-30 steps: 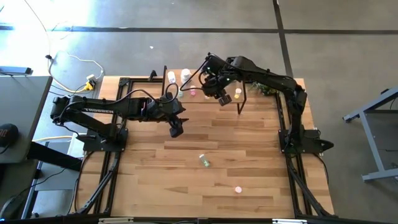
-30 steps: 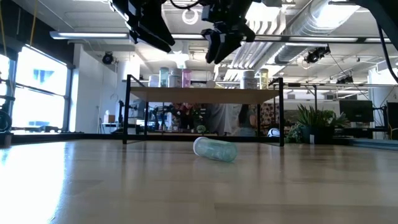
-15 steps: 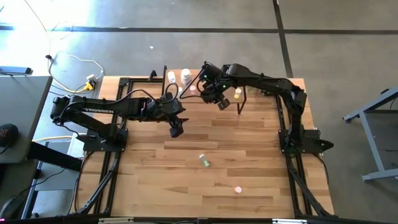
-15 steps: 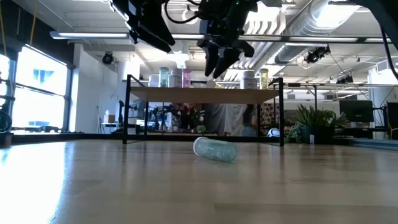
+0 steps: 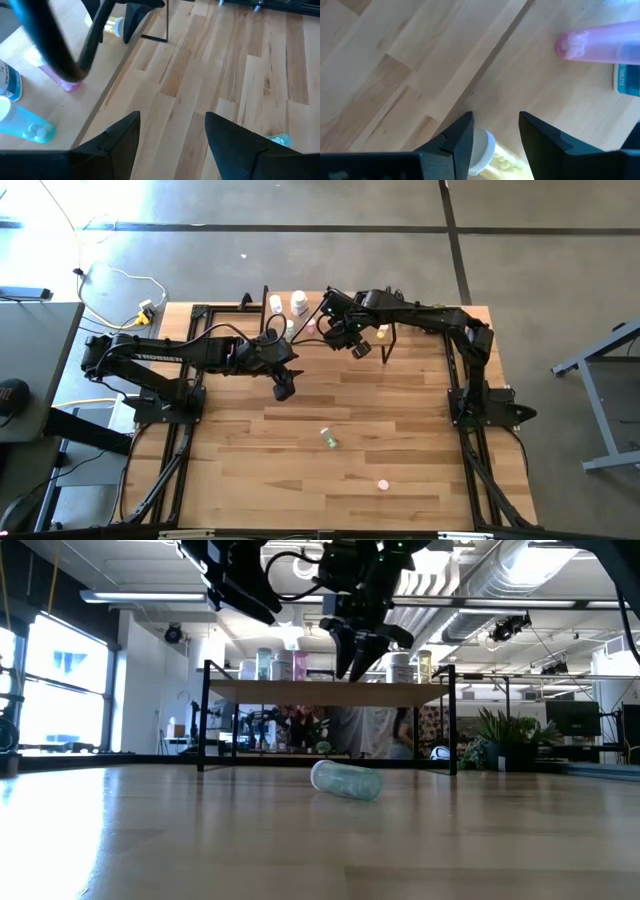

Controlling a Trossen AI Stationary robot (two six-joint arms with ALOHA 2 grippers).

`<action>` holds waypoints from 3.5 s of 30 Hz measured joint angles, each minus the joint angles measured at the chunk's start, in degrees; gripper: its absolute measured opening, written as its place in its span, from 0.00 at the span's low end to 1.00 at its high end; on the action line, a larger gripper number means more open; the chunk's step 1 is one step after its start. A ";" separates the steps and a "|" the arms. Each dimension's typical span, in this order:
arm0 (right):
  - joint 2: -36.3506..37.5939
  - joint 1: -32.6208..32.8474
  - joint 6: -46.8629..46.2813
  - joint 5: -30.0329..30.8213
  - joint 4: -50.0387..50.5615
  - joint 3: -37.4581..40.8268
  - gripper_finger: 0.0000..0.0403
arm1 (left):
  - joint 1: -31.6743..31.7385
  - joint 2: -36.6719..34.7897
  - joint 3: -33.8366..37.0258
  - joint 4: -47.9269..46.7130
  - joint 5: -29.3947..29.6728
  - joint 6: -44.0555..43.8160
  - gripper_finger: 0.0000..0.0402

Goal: Pick and place medicine bottles onto shelf by color
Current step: Put the yellow medicine bottle on the shelf

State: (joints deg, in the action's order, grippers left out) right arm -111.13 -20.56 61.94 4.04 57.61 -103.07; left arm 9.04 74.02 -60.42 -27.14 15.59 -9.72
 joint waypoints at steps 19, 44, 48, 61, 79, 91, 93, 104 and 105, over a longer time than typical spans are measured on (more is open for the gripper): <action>-0.13 0.07 -4.52 0.52 9.60 -8.17 0.38 | -0.02 0.00 0.00 0.00 0.00 -0.16 0.53; -0.13 0.47 17.07 9.11 11.29 -7.74 0.38 | -0.04 0.00 0.00 0.00 0.00 2.93 0.53; -0.13 0.53 18.21 8.83 11.18 -7.72 0.38 | -0.24 0.00 0.00 0.00 0.00 2.89 0.53; -0.13 0.40 19.55 6.39 11.18 -7.65 0.38 | -0.24 0.00 0.00 0.00 0.00 3.50 0.53; -3.95 -1.02 19.35 3.77 10.42 -7.61 0.38 | -0.24 -0.02 0.00 -0.04 0.00 3.98 0.53; -4.17 -0.65 18.94 5.11 9.98 -7.61 0.25 | -0.24 -0.02 0.00 -0.04 0.00 4.59 0.53; -4.17 -0.54 18.85 5.15 9.96 -7.61 0.21 | -0.24 -0.02 0.00 -0.05 0.00 4.62 0.53; -2.63 -0.52 9.99 4.68 9.32 -8.14 0.18 | -0.22 -0.02 0.00 0.00 0.00 5.01 0.53; -1.93 -0.52 9.87 4.38 9.02 -8.20 0.18 | -0.20 -0.02 0.00 0.00 0.00 5.01 0.53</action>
State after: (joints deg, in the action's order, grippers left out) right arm -113.06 -21.08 71.81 8.42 66.63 -111.26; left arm 8.83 74.00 -60.42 -27.14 15.59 -4.71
